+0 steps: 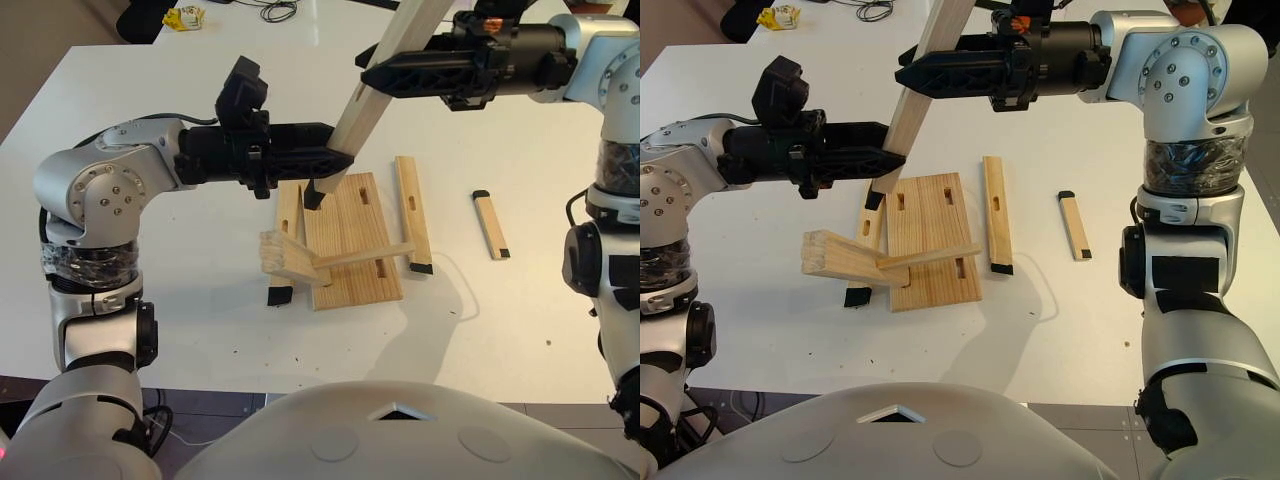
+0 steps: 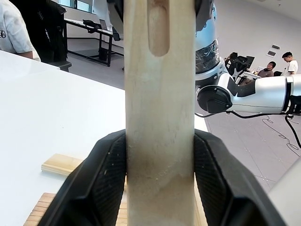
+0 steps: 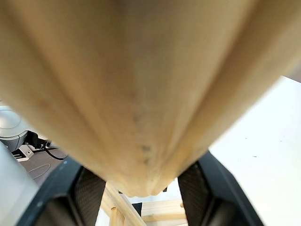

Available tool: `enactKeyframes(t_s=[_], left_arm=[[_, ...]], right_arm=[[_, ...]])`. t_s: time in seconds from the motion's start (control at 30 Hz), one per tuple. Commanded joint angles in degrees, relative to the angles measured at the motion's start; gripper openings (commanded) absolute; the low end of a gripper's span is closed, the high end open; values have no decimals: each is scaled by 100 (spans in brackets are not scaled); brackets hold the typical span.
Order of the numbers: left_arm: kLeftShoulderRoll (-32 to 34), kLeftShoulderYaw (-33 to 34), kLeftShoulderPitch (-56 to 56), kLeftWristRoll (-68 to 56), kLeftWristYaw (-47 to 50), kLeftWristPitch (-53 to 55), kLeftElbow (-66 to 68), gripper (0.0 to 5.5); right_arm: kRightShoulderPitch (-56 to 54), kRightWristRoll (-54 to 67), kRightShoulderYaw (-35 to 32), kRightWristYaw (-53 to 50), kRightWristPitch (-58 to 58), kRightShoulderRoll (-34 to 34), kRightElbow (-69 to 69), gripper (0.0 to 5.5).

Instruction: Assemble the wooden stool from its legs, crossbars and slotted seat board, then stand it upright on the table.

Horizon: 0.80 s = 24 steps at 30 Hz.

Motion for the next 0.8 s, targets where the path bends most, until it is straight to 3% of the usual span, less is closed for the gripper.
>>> enactKeyframes(t_s=[0.03,0.53,0.63,0.73,0.8], left_arm=[[97,67,-185,78,56,-72,176,202],[-45,68,-392,734,623,-475,670,202],[-95,153,-379,690,729,-434,622,282],[-173,208,-357,799,945,-584,530,329],[38,339,-189,400,567,-369,331,354]], right_arm=[[105,-145,159,94,-75,-151,-158,202],[262,-599,234,-264,-726,-188,72,202],[284,-687,202,-427,-863,-158,191,202],[321,-794,119,-556,-915,-101,220,202],[323,-836,61,-634,-956,-72,251,202]])
